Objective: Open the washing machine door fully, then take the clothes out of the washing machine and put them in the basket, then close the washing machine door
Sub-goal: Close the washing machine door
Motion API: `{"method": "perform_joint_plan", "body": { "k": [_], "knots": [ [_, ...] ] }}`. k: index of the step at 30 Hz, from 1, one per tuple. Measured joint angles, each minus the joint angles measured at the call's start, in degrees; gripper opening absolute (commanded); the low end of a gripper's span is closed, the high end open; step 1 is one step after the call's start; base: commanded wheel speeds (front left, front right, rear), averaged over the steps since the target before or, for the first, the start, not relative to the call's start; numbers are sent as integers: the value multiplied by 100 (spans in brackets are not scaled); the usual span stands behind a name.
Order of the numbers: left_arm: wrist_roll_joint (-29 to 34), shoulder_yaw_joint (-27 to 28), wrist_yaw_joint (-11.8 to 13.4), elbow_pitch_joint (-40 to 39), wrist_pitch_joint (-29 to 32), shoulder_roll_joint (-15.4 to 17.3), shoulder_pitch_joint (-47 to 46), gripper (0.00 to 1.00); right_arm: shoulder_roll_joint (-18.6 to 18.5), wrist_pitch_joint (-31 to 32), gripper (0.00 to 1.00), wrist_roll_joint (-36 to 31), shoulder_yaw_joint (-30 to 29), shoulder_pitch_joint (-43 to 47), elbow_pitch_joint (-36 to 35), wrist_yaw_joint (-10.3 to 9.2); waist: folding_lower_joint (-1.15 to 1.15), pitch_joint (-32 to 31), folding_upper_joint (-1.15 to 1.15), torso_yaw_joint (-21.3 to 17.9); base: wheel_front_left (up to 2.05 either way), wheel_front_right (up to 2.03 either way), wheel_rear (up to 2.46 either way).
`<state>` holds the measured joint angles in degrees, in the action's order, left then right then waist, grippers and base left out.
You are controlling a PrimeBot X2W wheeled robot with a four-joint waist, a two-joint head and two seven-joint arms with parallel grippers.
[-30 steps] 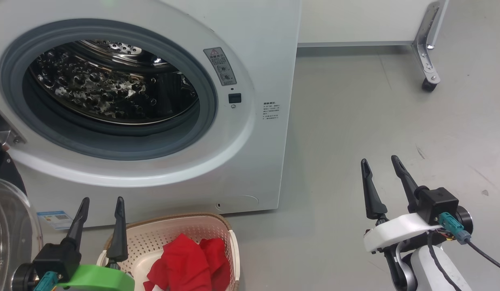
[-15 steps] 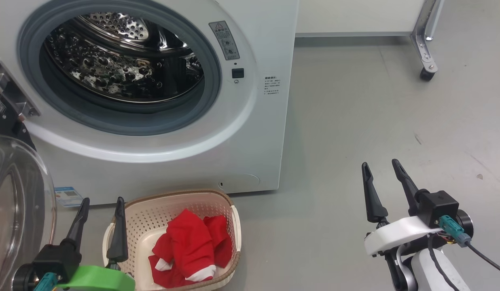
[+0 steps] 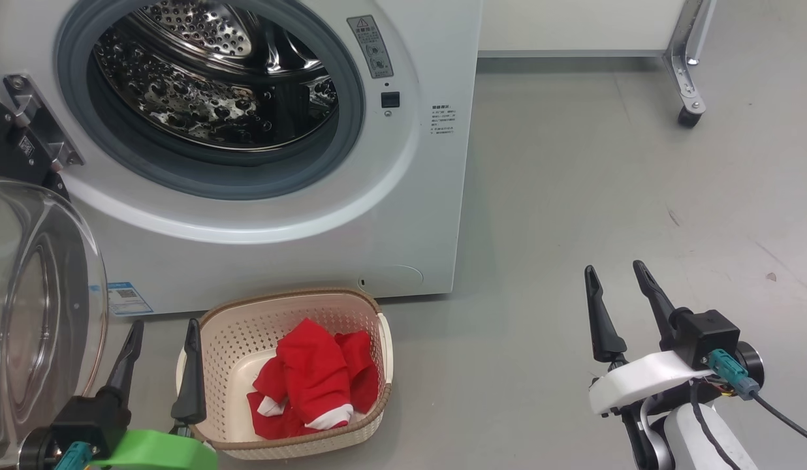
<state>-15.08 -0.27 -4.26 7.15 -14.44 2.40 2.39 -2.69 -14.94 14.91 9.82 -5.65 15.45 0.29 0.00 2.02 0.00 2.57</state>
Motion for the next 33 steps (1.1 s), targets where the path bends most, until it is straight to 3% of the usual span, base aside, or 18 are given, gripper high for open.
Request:
{"method": "perform_joint_plan", "body": {
  "k": [17, 33],
  "knots": [
    [-54, -92, -1, -18, 1, 0, 30, 100, 5, 0, 100, 0, -74, 49, 11, -1, 0, -64, 0, 103, -11, 11, 0],
    [-164, -381, 0, 179, 0, 0, 61, 100, 8, 0, 100, -1, -73, 148, -12, 14, 0, -41, 0, 662, 0, 0, 0]
  ]
}}
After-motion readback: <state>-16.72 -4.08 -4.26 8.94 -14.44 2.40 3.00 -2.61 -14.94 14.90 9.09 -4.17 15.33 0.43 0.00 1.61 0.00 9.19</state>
